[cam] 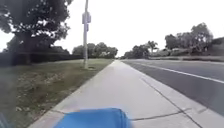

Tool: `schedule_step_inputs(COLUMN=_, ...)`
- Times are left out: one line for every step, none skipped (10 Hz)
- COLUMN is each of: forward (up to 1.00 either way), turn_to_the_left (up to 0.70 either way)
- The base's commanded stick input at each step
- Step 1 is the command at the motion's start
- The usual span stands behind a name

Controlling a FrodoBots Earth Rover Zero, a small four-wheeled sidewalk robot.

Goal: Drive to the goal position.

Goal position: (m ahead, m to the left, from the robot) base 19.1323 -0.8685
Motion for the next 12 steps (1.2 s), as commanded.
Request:
schedule_step_inputs(forward=1.00, turn_to_the_left=0.00)
schedule_step_inputs(forward=1.00, turn_to_the_left=0.00)
schedule_step_inputs(forward=1.00, turn_to_the_left=0.00)
schedule_step_inputs(forward=1.00, turn_to_the_left=0.00)
schedule_step_inputs(forward=1.00, turn_to_the_left=0.00)
schedule_step_inputs(forward=1.00, turn_to_the_left=0.00)
schedule_step_inputs(forward=1.00, turn_to_the_left=0.00)
schedule_step_inputs(forward=1.00, turn_to_the_left=0.00)
schedule_step_inputs(forward=1.00, turn_to_the_left=0.00)
schedule_step_inputs(forward=1.00, turn_to_the_left=0.00)
schedule_step_inputs(forward=1.00, turn_to_the_left=0.00)
schedule_step_inputs(forward=1.00, turn_to_the_left=0.00)
